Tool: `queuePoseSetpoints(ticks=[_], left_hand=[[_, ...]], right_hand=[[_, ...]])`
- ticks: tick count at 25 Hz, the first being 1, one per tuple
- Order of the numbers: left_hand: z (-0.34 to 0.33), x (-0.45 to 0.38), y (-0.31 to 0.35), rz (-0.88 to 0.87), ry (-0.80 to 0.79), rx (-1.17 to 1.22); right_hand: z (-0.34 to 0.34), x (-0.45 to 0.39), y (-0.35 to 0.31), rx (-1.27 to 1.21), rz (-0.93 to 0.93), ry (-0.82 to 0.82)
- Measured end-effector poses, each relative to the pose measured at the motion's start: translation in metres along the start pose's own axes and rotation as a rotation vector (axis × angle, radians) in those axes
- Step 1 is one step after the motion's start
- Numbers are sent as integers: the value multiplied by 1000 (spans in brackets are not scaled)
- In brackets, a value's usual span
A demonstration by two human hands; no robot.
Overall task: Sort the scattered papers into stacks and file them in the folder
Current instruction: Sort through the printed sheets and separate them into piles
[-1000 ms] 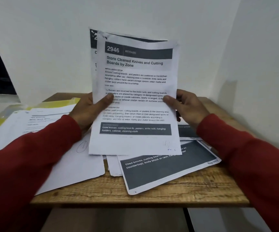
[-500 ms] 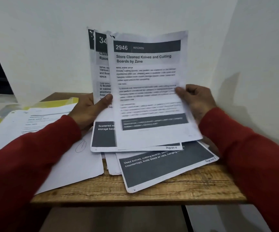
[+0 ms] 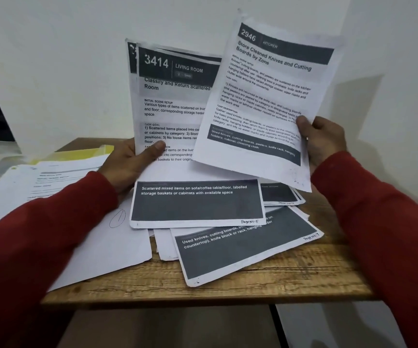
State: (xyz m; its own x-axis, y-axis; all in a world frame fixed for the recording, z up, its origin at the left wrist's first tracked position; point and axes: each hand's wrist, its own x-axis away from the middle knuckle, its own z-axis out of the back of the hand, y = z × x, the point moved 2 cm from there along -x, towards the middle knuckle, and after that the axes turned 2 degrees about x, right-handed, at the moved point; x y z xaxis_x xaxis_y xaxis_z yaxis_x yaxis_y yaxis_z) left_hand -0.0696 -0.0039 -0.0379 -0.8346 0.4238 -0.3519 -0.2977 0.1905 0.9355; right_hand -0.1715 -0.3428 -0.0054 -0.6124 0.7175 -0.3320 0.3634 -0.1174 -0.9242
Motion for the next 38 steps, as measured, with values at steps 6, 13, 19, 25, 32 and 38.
queuePoseSetpoints(ticks=[6,13,19,25,32,38], left_hand=[[2,0,-3,11,-13,23],[5,-5,-7,-2,-8,-9],[7,-3,-8,-11,-32,-11],[6,-4,-5,-31,-10,-11],[5,-3,-3,-62,-11,-14],[5,-3,-3,-61,45,43]], right_hand=[[-6,8,-4,11,97,1],[-12,12,-7,-13,161,-35],[-11,12,-10,-32,165,-39],[-13,15,-11,-2,181,-52],[-17,21,-11,-2,167,-79],[-36,41,-2,-74,35,-213]])
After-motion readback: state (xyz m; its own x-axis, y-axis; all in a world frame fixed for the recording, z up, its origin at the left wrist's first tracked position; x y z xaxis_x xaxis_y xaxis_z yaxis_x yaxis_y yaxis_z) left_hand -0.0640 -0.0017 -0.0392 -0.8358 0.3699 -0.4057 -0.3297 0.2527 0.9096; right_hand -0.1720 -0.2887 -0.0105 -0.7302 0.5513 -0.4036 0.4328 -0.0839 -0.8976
